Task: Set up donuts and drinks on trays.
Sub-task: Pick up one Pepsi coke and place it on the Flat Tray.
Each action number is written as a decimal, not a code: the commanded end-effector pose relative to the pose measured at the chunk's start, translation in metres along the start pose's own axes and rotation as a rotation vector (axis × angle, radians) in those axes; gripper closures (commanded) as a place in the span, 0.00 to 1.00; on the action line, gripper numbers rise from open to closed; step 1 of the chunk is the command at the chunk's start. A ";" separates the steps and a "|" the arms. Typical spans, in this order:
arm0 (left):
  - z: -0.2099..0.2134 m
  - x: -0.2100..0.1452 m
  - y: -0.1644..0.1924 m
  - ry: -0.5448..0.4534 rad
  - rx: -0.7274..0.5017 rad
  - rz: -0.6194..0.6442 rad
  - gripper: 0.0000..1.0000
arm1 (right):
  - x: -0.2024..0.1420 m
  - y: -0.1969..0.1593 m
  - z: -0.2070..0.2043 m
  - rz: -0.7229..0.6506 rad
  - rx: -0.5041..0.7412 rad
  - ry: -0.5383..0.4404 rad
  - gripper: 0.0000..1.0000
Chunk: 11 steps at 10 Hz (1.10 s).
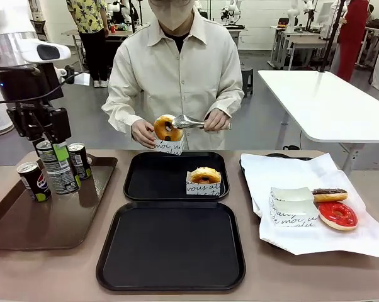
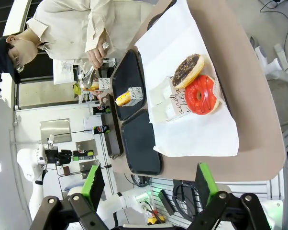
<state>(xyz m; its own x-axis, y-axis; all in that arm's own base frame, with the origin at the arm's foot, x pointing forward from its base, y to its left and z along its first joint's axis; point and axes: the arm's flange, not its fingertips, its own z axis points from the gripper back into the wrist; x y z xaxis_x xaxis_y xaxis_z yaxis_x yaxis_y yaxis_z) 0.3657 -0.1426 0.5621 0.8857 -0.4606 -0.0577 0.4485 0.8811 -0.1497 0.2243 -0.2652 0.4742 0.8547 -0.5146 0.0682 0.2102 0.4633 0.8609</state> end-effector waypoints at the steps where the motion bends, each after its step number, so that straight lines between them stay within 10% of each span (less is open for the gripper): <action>1: -0.007 0.020 -0.005 -0.026 0.027 0.022 0.41 | 0.001 -0.001 -0.001 0.011 0.015 -0.002 0.00; 7: -0.058 0.089 -0.044 -0.106 0.053 0.106 0.41 | 0.001 -0.001 -0.001 0.011 0.015 -0.002 0.00; 11: -0.002 -0.035 -0.012 0.074 0.124 -0.121 0.41 | 0.001 -0.001 -0.001 0.011 0.015 -0.002 0.00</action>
<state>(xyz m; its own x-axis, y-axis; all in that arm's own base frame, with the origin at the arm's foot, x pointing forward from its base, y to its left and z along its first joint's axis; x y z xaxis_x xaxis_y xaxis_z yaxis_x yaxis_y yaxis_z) 0.3570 -0.1644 0.5436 0.8585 -0.4948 -0.1346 0.4891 0.8690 -0.0754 0.2243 -0.2653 0.4741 0.8547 -0.5147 0.0678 0.2105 0.4631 0.8609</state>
